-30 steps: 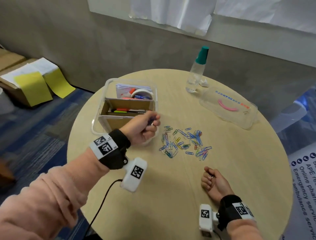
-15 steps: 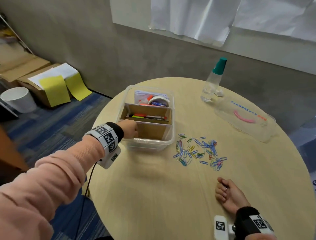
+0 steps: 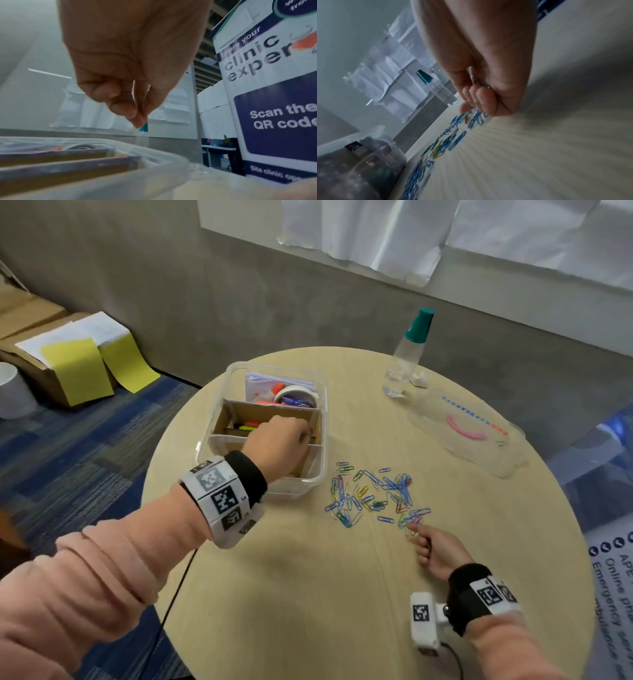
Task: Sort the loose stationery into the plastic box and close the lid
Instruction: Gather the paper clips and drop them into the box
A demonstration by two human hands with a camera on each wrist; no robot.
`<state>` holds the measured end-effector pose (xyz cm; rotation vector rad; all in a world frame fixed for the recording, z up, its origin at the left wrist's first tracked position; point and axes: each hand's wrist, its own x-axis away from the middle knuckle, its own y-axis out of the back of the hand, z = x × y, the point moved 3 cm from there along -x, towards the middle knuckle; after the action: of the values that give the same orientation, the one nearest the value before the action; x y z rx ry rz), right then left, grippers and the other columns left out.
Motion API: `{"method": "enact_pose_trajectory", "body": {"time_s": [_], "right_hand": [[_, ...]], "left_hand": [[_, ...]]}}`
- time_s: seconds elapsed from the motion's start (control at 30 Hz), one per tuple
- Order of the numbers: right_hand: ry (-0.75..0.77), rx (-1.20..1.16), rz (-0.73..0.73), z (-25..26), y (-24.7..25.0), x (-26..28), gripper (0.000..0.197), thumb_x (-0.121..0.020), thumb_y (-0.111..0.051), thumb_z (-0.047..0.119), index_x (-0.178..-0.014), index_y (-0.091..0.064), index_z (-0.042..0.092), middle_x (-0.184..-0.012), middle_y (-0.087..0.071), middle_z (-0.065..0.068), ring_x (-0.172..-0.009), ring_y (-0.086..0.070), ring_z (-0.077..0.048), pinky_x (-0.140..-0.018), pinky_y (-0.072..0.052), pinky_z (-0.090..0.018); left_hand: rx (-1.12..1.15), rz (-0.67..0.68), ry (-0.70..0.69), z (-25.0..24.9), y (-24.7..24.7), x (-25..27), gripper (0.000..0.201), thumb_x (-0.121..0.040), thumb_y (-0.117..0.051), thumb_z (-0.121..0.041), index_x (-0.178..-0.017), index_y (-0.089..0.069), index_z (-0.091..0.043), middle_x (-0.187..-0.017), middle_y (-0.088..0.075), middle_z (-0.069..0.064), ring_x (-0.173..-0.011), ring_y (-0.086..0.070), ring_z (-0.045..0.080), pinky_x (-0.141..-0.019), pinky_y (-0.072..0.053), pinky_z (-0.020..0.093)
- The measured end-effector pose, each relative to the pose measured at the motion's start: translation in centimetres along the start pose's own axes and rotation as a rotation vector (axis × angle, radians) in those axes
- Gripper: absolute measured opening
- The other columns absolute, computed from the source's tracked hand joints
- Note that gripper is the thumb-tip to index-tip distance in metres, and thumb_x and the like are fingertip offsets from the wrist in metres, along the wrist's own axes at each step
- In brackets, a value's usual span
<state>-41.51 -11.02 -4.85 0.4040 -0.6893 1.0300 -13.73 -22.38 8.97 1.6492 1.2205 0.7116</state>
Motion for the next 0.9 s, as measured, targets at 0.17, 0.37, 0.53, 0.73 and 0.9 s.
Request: {"method": "enact_pose_trajectory", "body": {"time_s": [0.17, 0.37, 0.53, 0.73, 0.9], "right_hand": [[0.099, 0.082, 0.024, 4.3, -2.4, 1.1, 0.019, -0.094, -0.042, 0.007, -0.08, -0.056, 0.008, -0.059, -0.028, 0.0, -0.047, -0.024, -0.011, -0.033, -0.021, -0.017], [0.127, 0.113, 0.505, 9.2, -12.1, 5.8, 0.028, -0.094, -0.04, 0.016, -0.066, -0.045, 0.015, -0.047, -0.037, 0.006, -0.037, -0.03, -0.007, -0.034, -0.026, -0.017], [-0.032, 0.304, 0.671, 9.5, -21.8, 8.8, 0.023, -0.097, -0.039, 0.018, -0.082, -0.054, 0.009, -0.062, -0.04, 0.0, -0.053, -0.038, -0.008, -0.046, -0.032, -0.016], [-0.161, 0.347, 0.634, 7.8, -27.6, 10.4, 0.042, -0.099, -0.041, 0.017, -0.138, -0.033, 0.003, -0.144, -0.037, -0.018, -0.134, -0.036, -0.028, -0.109, -0.031, -0.036], [-0.165, 0.326, 0.739, 7.6, -27.2, 10.3, 0.053, -0.101, -0.033, 0.021, -0.146, -0.015, 0.001, -0.153, -0.022, -0.02, -0.142, -0.022, -0.03, -0.115, -0.021, -0.038]], "left_hand": [[0.078, -0.123, 0.002, -1.3, -1.2, -0.8, 0.023, -0.094, -0.045, -0.022, -0.101, -0.065, -0.013, -0.097, -0.068, 0.004, -0.085, -0.062, 0.021, -0.077, -0.053, 0.034], [0.024, -0.399, 0.278, 6.9, 0.1, 1.0, 0.019, -0.088, -0.055, -0.015, -0.101, -0.067, -0.018, -0.123, -0.052, 0.009, -0.119, -0.04, 0.03, -0.097, -0.036, 0.045], [0.192, -0.262, 0.326, 11.1, 0.1, 2.1, 0.041, -0.091, -0.044, 0.0, -0.128, -0.054, -0.013, -0.148, -0.033, 0.009, -0.137, -0.028, 0.026, -0.113, -0.024, 0.039], [0.308, -0.283, 0.326, 11.4, -0.3, 2.4, 0.052, -0.09, -0.041, 0.006, -0.138, -0.042, -0.012, -0.143, -0.043, 0.007, -0.131, -0.039, 0.022, -0.11, -0.027, 0.028], [0.345, -0.298, 0.315, 11.4, -0.7, 2.5, 0.05, -0.09, -0.046, 0.006, -0.136, -0.046, -0.013, -0.143, -0.043, 0.004, -0.131, -0.04, 0.022, -0.108, -0.029, 0.027]]}}
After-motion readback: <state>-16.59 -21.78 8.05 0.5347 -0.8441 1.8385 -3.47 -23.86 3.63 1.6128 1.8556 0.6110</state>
